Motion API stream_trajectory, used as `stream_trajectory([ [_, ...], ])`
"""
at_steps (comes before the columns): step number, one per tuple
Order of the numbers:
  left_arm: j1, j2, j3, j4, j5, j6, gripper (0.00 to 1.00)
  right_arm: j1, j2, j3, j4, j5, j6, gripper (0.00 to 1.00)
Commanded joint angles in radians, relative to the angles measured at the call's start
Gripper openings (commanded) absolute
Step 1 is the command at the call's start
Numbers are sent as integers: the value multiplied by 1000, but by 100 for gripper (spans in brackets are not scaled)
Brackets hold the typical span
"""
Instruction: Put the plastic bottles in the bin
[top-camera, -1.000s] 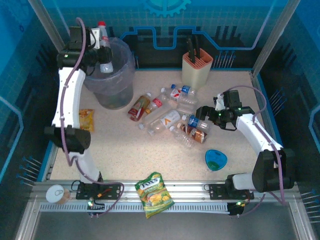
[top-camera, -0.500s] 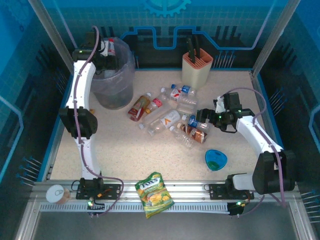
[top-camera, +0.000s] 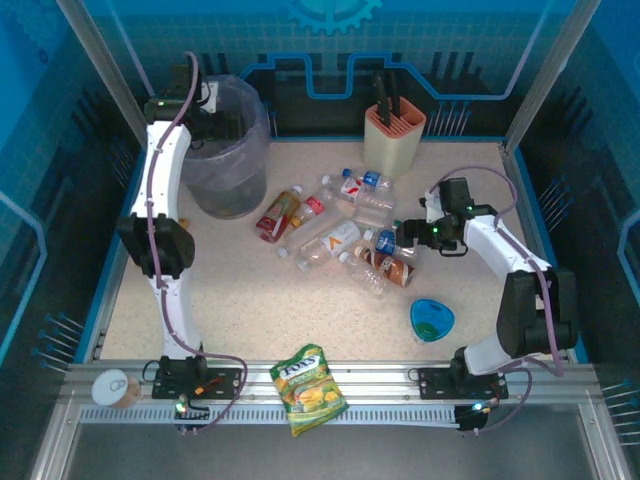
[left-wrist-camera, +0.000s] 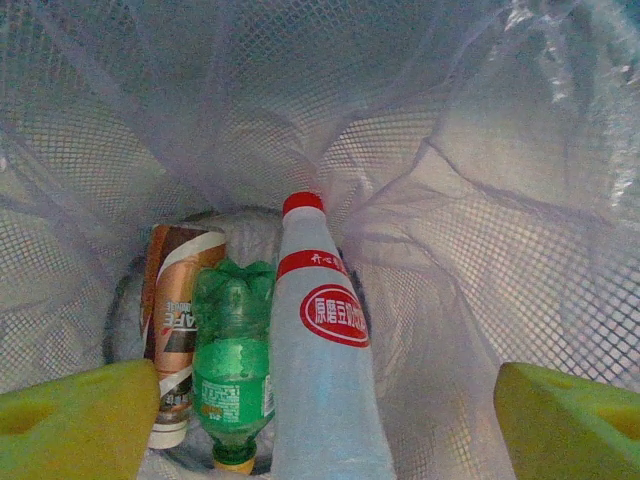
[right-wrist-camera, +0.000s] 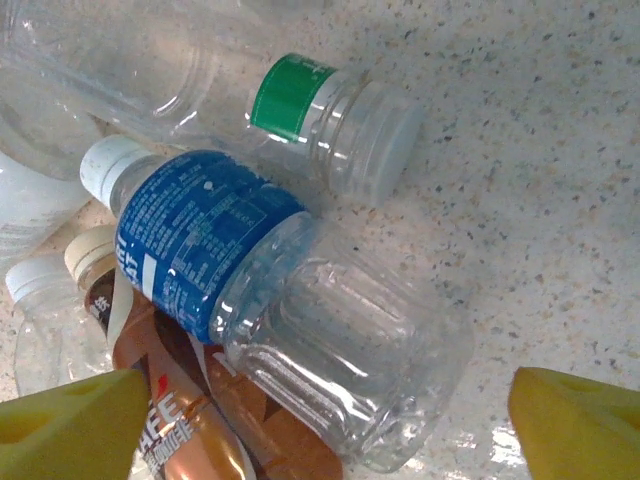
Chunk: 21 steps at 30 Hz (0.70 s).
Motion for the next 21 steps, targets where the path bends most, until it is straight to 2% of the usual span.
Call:
stream_trajectory([
  [1, 6, -70, 48, -38, 17, 29, 90, 17, 46, 61, 38, -44, -23, 88],
  [3, 6, -90, 65, -47, 15, 29, 93, 41, 81, 104, 41, -21, -43, 87],
  [7, 5, -160, 65, -60, 8, 27, 99, 83, 150, 194, -67, 14, -133, 85],
  [10, -2, -247, 16, -72, 11, 7, 99, 103, 173, 204, -115, 49, -178, 85],
  [17, -90, -581, -454, 96, 72, -80, 98, 106, 222, 199, -201, 116, -243, 92],
  [21, -197, -760, -753, 184, 69, -136, 96, 97, 246, 188, -198, 139, -250, 94],
])
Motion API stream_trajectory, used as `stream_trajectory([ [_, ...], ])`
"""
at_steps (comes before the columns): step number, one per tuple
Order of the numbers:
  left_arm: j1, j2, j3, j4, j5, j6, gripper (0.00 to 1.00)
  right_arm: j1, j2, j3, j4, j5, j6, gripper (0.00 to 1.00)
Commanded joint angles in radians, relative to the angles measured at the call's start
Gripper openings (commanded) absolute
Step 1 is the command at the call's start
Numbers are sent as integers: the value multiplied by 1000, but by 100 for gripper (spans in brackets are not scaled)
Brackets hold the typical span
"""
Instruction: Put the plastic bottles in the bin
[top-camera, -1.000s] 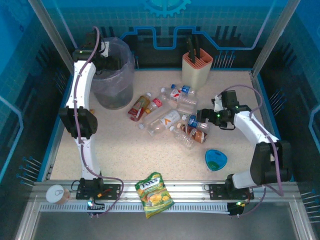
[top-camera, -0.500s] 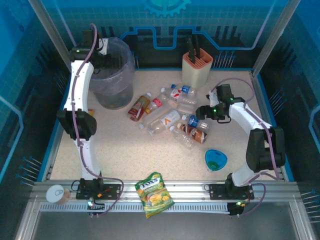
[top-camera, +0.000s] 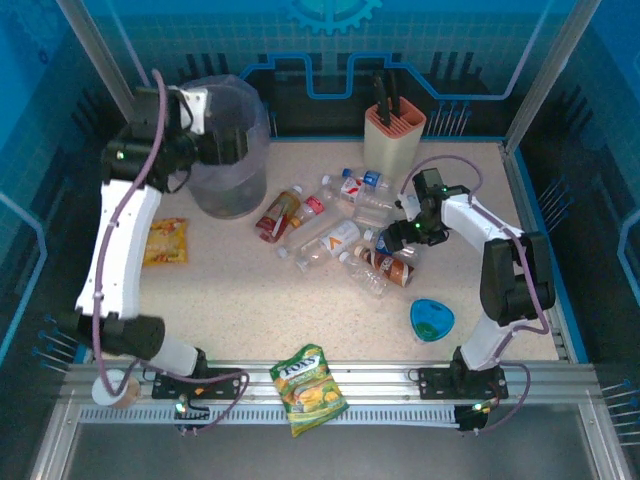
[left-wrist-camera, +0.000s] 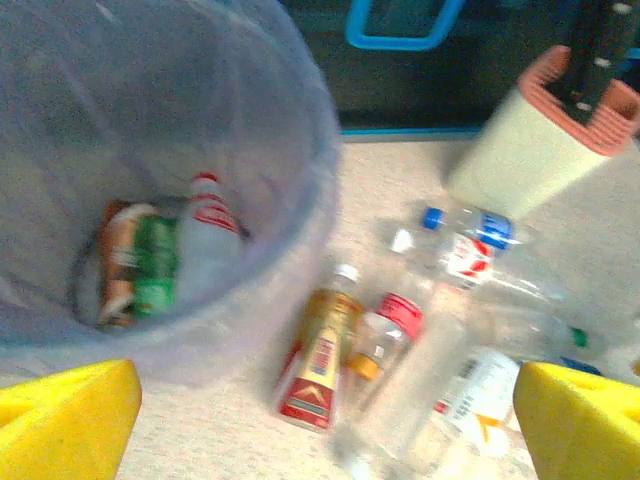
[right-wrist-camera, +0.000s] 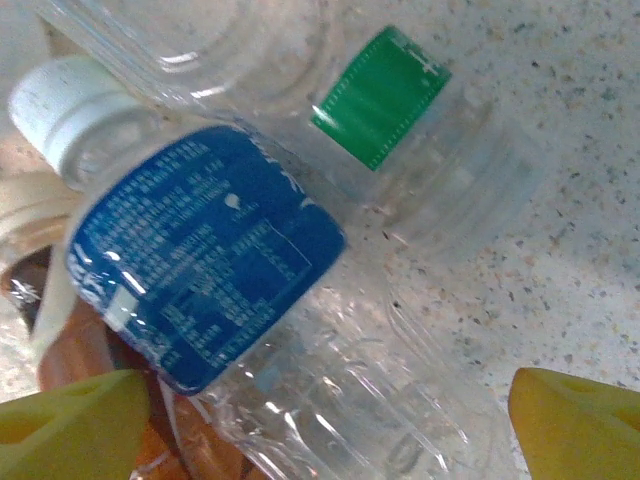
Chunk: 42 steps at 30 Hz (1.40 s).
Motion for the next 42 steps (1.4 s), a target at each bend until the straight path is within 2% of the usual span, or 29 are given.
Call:
stream_trajectory([
  [1, -83, -96, -232, 98, 28, -91, 96, -1, 28, -8, -32, 32, -35, 94],
  [7, -156, -279, -601, 276, 188, -300, 92, -2, 69, -33, 15, 8, -48, 91],
  [12, -186, -290, -763, 382, 254, -401, 91, -3, 47, -45, 45, -32, -38, 77],
  [14, -209, -280, -813, 444, 266, -444, 91, -5, 39, -49, 44, -51, -41, 77],
  [18, -251, -251, -850, 520, 245, -487, 91, -4, 72, -45, 12, -66, -59, 87],
  [21, -277, -220, -845, 529, 221, -486, 91, -3, 98, -38, 13, -79, -59, 88],
  [24, -288, -198, -846, 539, 217, -486, 91, -3, 92, -43, 24, -77, -56, 83],
  [28, -298, -182, -848, 558, 215, -497, 91, -5, 38, -48, 29, -69, -55, 71],
  [32, -312, -167, -848, 593, 231, -521, 91, -2, -30, -22, 1, -81, -51, 64],
  [36, -325, -170, -851, 639, 244, -559, 92, 4, -115, 9, -40, -113, -40, 61],
  [39, -335, -186, -870, 729, 275, -617, 94, 13, -181, 14, -38, -191, -2, 61],
  [42, -351, -192, -902, 883, 336, -692, 97, 37, -262, -16, 37, -336, 80, 61],
])
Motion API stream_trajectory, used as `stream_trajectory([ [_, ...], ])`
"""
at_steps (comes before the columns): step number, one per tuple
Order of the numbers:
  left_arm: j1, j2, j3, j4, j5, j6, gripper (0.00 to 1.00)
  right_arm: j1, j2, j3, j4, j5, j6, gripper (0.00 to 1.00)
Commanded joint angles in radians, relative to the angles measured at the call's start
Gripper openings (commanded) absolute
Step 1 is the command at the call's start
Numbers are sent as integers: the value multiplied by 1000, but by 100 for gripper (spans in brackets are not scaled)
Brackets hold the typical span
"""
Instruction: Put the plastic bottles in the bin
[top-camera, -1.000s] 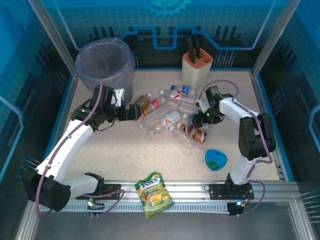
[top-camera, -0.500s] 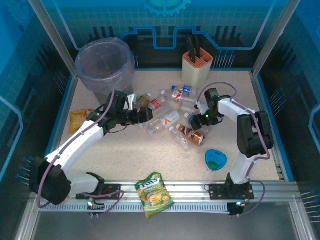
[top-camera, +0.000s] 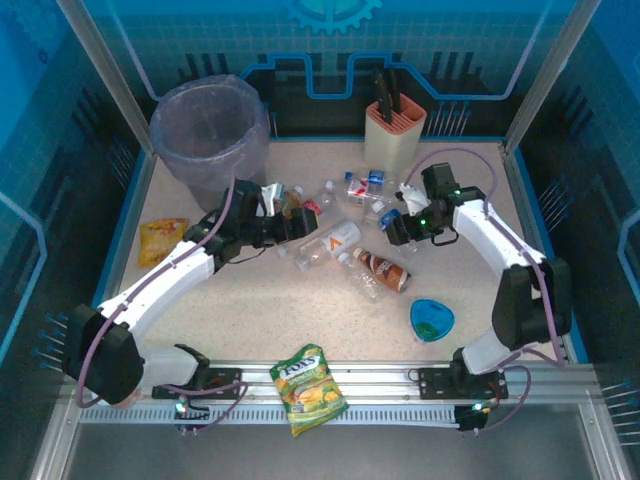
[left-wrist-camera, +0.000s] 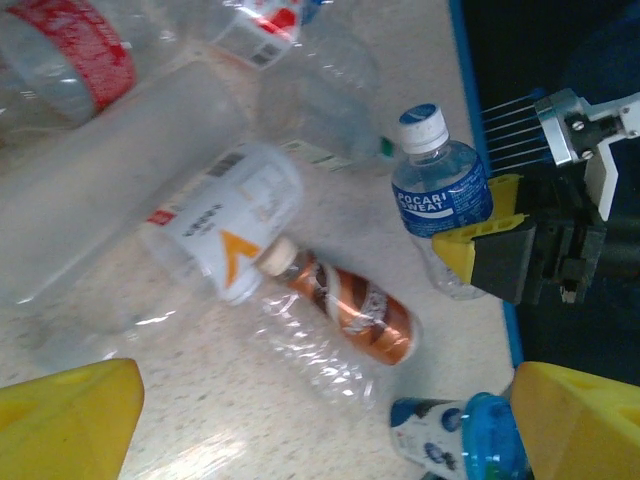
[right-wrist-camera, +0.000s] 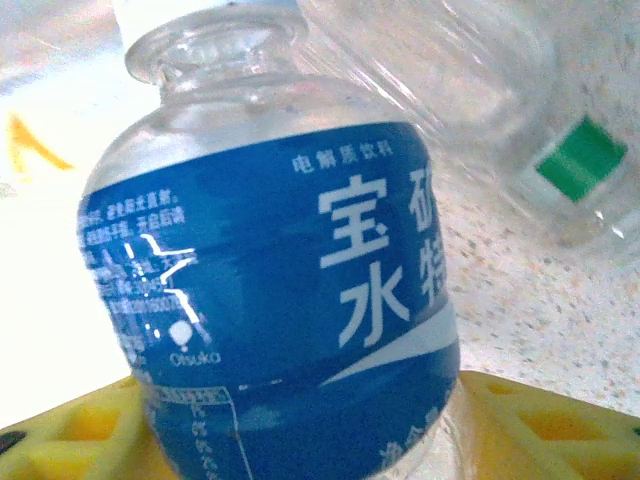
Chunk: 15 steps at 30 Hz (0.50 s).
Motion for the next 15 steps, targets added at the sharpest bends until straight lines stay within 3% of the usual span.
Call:
stream_trajectory([
  [1, -27, -20, -34, 205, 86, -106, 98, 41, -97, -19, 86, -214, 115, 61],
  [8, -85, 1, -43, 413, 110, -197, 99, 141, -175, -107, 336, -421, 280, 61],
  [15, -97, 64, -39, 478, 122, -255, 99, 243, -149, -124, 471, -464, 360, 61],
])
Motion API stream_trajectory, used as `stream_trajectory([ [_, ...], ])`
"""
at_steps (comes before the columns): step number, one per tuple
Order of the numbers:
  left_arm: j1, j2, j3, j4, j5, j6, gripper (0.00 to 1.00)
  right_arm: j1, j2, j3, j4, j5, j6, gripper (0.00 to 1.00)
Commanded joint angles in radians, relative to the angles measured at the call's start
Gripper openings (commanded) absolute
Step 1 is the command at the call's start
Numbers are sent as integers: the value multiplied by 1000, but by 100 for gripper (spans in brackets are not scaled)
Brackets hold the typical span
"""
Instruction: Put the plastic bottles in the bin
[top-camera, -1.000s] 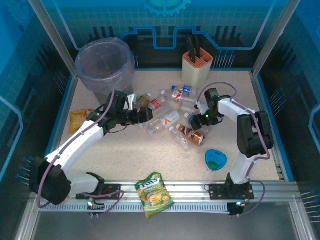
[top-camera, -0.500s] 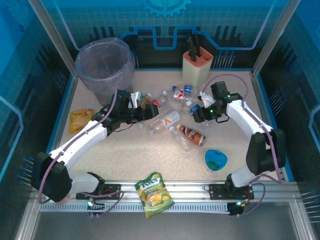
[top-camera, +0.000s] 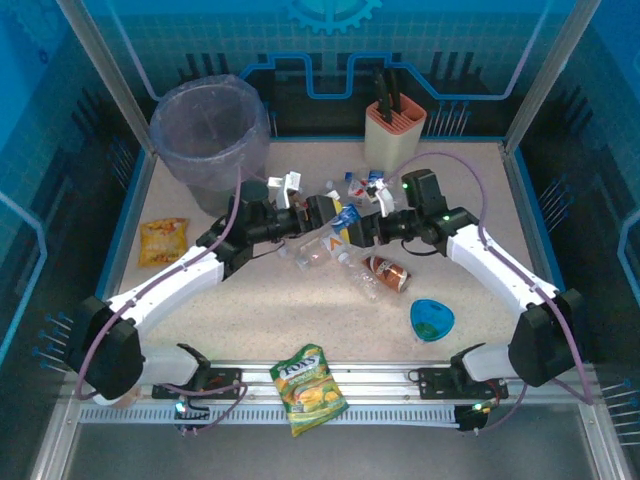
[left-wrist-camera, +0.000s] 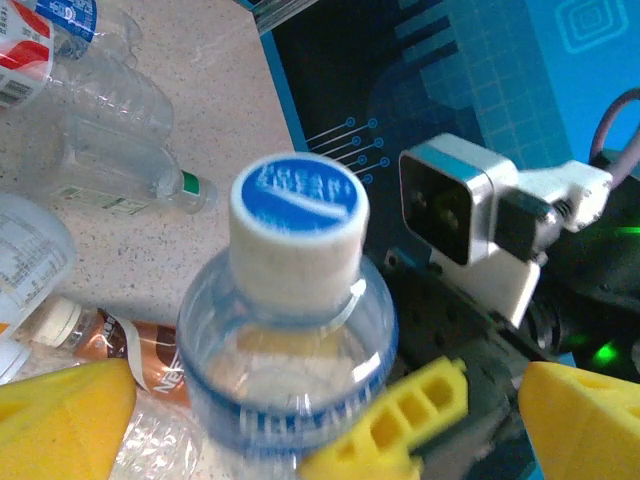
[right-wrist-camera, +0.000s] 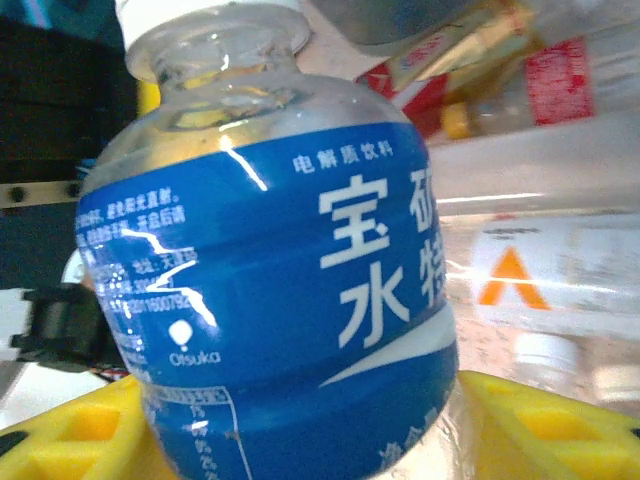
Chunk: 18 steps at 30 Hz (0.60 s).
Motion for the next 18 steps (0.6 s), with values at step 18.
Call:
stream_trajectory([
  [18, -25, 42, 43, -37, -3, 25, 65, 69, 75, 60, 149, -59, 84, 69],
])
